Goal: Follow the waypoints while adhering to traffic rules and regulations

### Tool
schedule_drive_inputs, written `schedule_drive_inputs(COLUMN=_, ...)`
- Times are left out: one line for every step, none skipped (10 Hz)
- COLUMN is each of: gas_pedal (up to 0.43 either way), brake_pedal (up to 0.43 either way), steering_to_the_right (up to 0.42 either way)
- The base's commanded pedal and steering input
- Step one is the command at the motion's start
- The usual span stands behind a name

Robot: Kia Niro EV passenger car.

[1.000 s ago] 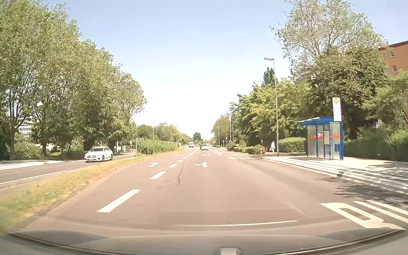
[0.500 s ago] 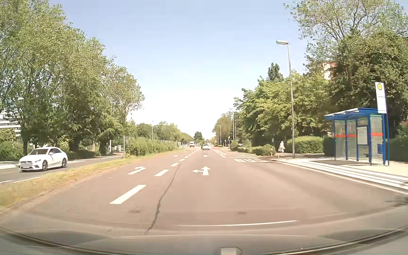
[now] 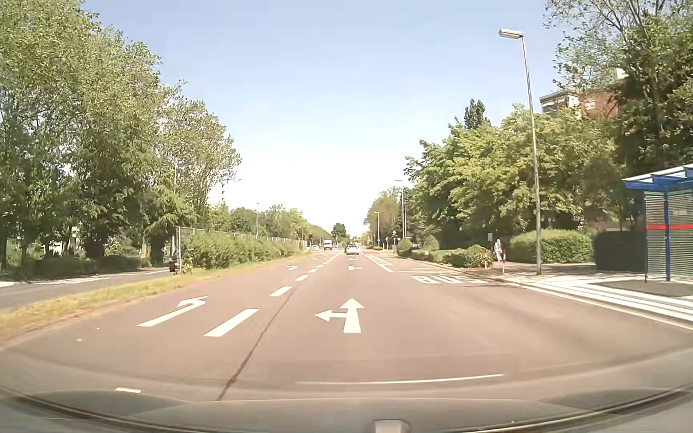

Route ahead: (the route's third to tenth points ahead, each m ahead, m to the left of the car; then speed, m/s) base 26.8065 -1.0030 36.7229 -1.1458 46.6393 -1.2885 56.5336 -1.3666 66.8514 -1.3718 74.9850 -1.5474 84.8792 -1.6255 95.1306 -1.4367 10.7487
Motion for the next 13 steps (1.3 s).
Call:
schedule_drive_inputs(gas_pedal=0.118, brake_pedal=0.000, steering_to_the_right=-0.002)
schedule_drive_inputs(gas_pedal=0.110, brake_pedal=0.000, steering_to_the_right=-0.002)
schedule_drive_inputs(gas_pedal=0.110, brake_pedal=0.000, steering_to_the_right=-0.001)
schedule_drive_inputs(gas_pedal=0.110, brake_pedal=0.000, steering_to_the_right=-0.002)
schedule_drive_inputs(gas_pedal=0.110, brake_pedal=0.000, steering_to_the_right=-0.001)
schedule_drive_inputs(gas_pedal=0.079, brake_pedal=0.000, steering_to_the_right=-0.001)
schedule_drive_inputs(gas_pedal=0.079, brake_pedal=0.000, steering_to_the_right=-0.001)
schedule_drive_inputs(gas_pedal=0.059, brake_pedal=0.000, steering_to_the_right=-0.001)
schedule_drive_inputs(gas_pedal=0.059, brake_pedal=0.000, steering_to_the_right=-0.001)
schedule_drive_inputs(gas_pedal=0.047, brake_pedal=0.000, steering_to_the_right=-0.002)
schedule_drive_inputs(gas_pedal=0.047, brake_pedal=0.000, steering_to_the_right=-0.001)
schedule_drive_inputs(gas_pedal=0.047, brake_pedal=0.000, steering_to_the_right=-0.002)
schedule_drive_inputs(gas_pedal=0.047, brake_pedal=0.000, steering_to_the_right=-0.002)
